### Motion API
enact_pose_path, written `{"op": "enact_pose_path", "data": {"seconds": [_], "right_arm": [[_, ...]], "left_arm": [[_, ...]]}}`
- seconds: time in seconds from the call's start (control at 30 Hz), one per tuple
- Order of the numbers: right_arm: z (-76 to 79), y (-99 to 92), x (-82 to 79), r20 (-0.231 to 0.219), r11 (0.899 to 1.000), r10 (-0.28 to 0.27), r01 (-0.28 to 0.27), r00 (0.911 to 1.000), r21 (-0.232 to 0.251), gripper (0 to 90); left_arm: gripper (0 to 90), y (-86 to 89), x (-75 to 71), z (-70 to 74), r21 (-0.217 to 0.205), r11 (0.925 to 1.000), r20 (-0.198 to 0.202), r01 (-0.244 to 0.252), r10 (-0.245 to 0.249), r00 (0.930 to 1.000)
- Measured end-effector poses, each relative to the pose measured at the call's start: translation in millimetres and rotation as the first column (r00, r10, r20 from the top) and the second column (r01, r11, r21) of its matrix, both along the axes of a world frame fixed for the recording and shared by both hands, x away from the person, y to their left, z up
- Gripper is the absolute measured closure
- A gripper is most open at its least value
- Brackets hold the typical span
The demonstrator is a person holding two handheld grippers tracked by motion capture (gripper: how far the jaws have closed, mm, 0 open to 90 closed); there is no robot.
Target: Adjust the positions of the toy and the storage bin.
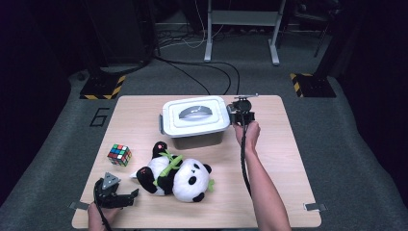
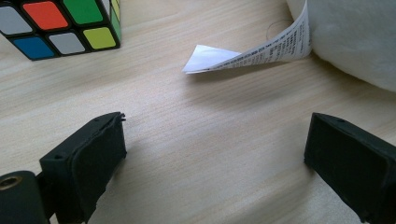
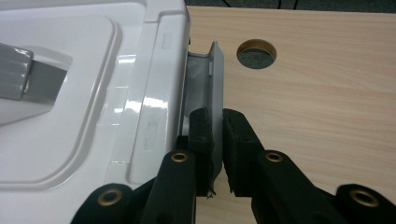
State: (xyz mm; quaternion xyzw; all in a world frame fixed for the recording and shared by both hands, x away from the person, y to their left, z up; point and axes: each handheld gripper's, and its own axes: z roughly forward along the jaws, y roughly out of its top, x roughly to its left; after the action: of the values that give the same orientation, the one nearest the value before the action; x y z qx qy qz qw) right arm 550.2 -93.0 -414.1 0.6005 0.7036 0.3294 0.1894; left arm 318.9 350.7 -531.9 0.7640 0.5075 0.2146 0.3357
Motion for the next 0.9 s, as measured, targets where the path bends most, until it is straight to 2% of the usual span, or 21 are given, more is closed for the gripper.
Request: {"op": "enact_pose_path", "data": {"seconds": [0.2,0.27,0.43,0.47,0.57,0.63,0.73,0.77,0.9], "right_arm": [[-0.3,-13.6,-10.9,-0.001,1.000,-0.007,0.007,1.0000,0.005,81.1],[-0.3,-17.6,-13.4,-0.004,1.000,0.000,0.000,1.0000,0.009,78.1],[1.5,-31.7,-17.4,0.013,0.999,0.035,-0.035,0.9993,0.010,52.5],[3.2,-35.1,-18.7,0.028,0.999,0.047,-0.047,0.9985,0.013,44.5],[11.3,-39.5,-24.0,0.049,0.998,0.066,-0.066,0.9966,-0.003,29.7],[17.0,-40.7,-26.1,0.060,0.995,0.101,-0.100,0.9931,-0.012,21.2],[24.8,-37.5,-27.7,0.068,0.987,0.158,-0.156,0.9851,-0.024,14.7],[27.0,-35.2,-27.9,0.074,0.983,0.185,-0.183,0.9800,-0.030,13.0],[31.6,-19.6,-26.1,0.081,0.954,0.298,-0.294,0.9511,-0.055,6.1]], "left_arm": [[5.4,0.0,0.0,0.0,0.000,1.0000,0.000,0.000,0.000,1.0000],[5.4,0.1,0.0,0.1,0.001,1.0000,-0.001,0.001,-0.001,1.0000],[5.4,0.1,0.0,0.1,0.001,1.0000,-0.001,0.001,-0.001,1.0000],[5.4,0.1,0.0,0.1,0.001,1.0000,-0.001,0.001,-0.001,1.0000],[5.4,0.0,0.0,0.0,0.000,1.0000,0.000,0.000,0.000,1.0000],[5.4,0.0,0.0,0.0,0.000,1.0000,0.000,0.000,0.000,1.0000],[5.4,0.0,0.0,0.0,0.000,1.0000,0.000,0.000,0.000,1.0000],[5.4,0.0,0.0,0.0,0.000,1.0000,0.000,0.000,0.000,1.0000],[5.4,0.0,0.0,0.0,0.000,1.0000,0.000,0.000,0.000,1.0000]]}}
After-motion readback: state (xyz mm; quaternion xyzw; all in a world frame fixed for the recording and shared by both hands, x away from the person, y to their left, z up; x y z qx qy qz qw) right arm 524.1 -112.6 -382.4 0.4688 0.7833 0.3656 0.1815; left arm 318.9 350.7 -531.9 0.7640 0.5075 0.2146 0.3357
